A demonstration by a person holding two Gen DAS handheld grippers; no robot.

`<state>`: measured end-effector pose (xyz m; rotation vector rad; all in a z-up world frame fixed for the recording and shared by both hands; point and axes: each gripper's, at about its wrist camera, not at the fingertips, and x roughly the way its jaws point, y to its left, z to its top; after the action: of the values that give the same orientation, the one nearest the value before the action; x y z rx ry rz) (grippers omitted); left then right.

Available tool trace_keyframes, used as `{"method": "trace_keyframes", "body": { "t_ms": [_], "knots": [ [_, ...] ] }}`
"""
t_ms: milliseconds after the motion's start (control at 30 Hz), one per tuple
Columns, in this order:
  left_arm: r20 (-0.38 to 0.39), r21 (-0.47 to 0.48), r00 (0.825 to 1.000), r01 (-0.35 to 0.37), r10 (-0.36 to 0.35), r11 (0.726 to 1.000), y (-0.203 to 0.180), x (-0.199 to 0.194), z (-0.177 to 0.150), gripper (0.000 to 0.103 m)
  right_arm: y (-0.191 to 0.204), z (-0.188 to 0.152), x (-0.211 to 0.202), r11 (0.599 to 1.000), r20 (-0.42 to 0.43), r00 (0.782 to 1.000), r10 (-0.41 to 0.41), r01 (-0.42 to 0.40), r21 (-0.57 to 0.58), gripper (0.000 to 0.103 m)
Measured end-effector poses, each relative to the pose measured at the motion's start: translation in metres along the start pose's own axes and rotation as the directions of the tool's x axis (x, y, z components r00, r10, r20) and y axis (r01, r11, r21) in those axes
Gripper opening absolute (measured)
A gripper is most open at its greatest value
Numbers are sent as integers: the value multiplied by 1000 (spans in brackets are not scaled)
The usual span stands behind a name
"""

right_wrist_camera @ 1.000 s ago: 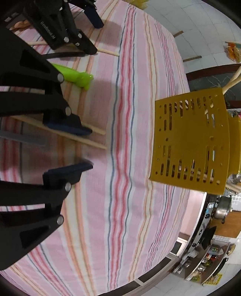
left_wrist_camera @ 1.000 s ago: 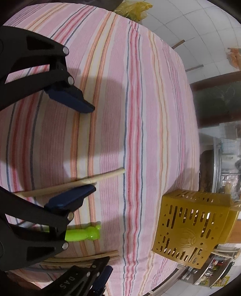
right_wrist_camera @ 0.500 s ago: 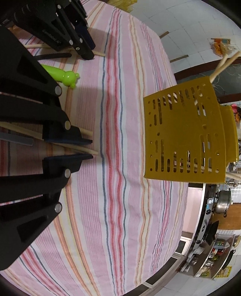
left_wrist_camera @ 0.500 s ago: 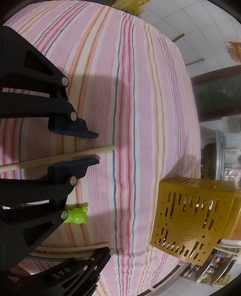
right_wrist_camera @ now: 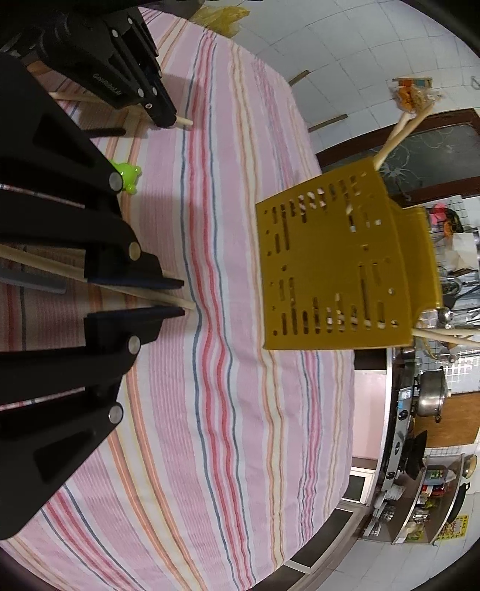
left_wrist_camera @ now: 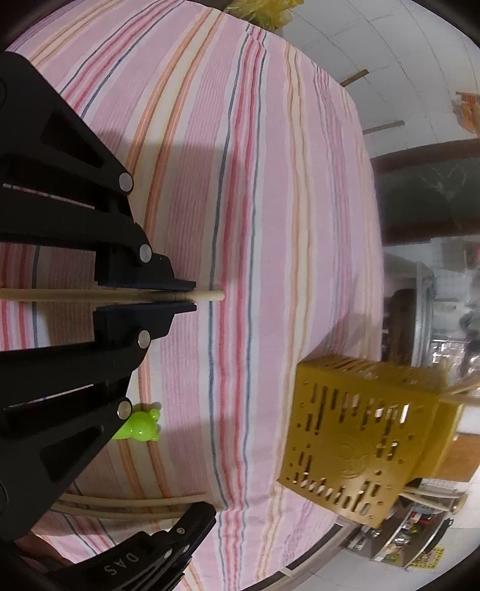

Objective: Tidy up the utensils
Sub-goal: 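Lift both held chopsticks and carry them over the yellow holder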

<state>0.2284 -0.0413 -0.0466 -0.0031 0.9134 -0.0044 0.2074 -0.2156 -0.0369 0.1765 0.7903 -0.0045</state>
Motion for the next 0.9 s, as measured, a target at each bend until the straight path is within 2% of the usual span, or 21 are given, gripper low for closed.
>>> {"method": "trace_keyframes", "body": {
  "t_ms": [167,300,567,767,900],
  "knots": [
    [82,-12,997,5,-4,1000,3,-22,2,4,-3,6,-19,1000,97,995,-14,14,1,5],
    [130,-9,992,9,-8,1000,4,-34,1,4,-6,6,-20,1000,101,995,7,-9,20,5],
    [153,-26,988,20,-16,999,12,-39,6,4,-8,5,-25,999,125,991,36,-39,24,5],
    [212,-42,977,42,-32,998,22,-57,9,4,-10,8,-44,996,203,976,79,-85,23,5],
    [278,-54,960,61,-44,997,27,-77,7,4,-12,7,-64,994,285,953,99,-107,10,5]
  ]
}}
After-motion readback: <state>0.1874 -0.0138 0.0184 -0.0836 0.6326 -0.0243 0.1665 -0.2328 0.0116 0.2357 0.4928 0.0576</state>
